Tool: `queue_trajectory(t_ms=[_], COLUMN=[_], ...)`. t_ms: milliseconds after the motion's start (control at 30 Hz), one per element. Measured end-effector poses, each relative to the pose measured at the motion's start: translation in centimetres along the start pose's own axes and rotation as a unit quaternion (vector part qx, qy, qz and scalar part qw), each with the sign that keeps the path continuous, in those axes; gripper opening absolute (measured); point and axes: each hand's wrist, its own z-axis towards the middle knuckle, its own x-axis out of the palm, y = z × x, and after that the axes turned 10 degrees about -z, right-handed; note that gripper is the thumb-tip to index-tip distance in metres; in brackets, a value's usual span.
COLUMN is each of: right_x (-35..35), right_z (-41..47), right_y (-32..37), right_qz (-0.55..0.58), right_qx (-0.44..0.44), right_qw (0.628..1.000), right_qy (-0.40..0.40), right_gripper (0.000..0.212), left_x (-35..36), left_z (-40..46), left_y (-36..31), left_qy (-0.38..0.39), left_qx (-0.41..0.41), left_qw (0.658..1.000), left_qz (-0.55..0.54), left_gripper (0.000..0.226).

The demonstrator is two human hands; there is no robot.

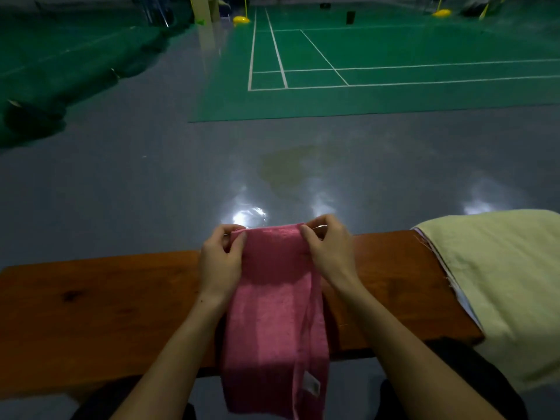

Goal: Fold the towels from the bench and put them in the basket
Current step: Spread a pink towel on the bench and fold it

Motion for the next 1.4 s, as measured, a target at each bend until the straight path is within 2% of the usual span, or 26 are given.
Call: queue_trajectory(t_ms=[300,367,433,533,600,667,700,767,867,967,1033,1100,1167,1267,1333,1400], right_x=[1.5,1.0,0.2,-1.7,-2.8,-3.6,-3.8,-4.0,-4.9,-6.4,-7.2,-7.2,-6.1,-3.3,-1.6,-0.5], right_z=[1.0,0.8,0.4,-1.3,-4.0,-7.3,-8.7,-10.2,-10.3,-9.7,-9.6,-9.5,-9.2,-7.7,-5.9,-4.1], right_y=[-1.7,-1.9,-1.7,-0.6,-0.2,-0.2,-0.5,-1.2,-2.0,-3.0,-3.3,-3.2,-2.5,-1.4,-1.5,-2.5], right_qz=[0.000,0.006,0.007,-0.020,-0.069,-0.162,-0.219,-0.323,-0.417,-0.470,-0.481,-0.470,-0.420,-0.340,-0.334,-0.368], right_qx=[0.003,-0.007,-0.021,-0.078,-0.163,-0.243,-0.277,-0.324,-0.308,-0.254,-0.230,-0.231,-0.267,-0.303,-0.290,-0.264], right_qw=[1.000,0.999,0.998,0.993,0.972,0.925,0.897,0.852,0.814,0.794,0.797,0.813,0.836,0.854,0.859,0.857], right_qy=[0.016,0.031,0.052,0.084,0.153,0.243,0.264,0.255,0.263,0.291,0.285,0.255,0.231,0.253,0.259,0.245], right_gripper=[0.010,0.006,0.013,0.015,0.016,0.020,0.022,0.026,0.032,0.040,0.042,0.034,0.031,0.038,0.042,0.048], left_x=[1.2,1.0,0.7,0.0,-0.8,-1.8,-2.1,-2.4,-2.0,-2.0,-1.9,-1.4,-0.9,-0.3,-0.3,-0.3], left_z=[1.9,1.6,1.0,-1.1,-3.6,-6.7,-8.1,-10.1,-10.9,-10.6,-10.7,-11.0,-11.2,-11.4,-11.2,-11.1], left_y=[3.8,3.4,2.5,0.9,0.1,-0.2,0.0,0.5,1.8,2.6,2.5,2.0,2.0,3.2,3.3,3.2], left_qy=[0.027,0.040,0.057,0.098,0.142,0.203,0.232,0.275,0.317,0.328,0.335,0.337,0.328,0.309,0.328,0.352], left_qx=[-0.046,-0.034,-0.009,0.061,0.101,0.106,0.107,0.093,0.083,0.096,0.088,0.080,0.097,0.142,0.114,0.076], left_qw=[0.998,0.998,0.997,0.985,0.962,0.918,0.890,0.851,0.809,0.783,0.769,0.771,0.773,0.761,0.772,0.764], left_qz=[0.014,0.018,0.044,0.128,0.210,0.325,0.378,0.437,0.487,0.521,0.538,0.535,0.534,0.552,0.532,0.535], left_gripper=[0.017,0.023,0.033,0.034,0.026,0.025,0.031,0.051,0.083,0.084,0.083,0.084,0.087,0.090,0.099,0.112])
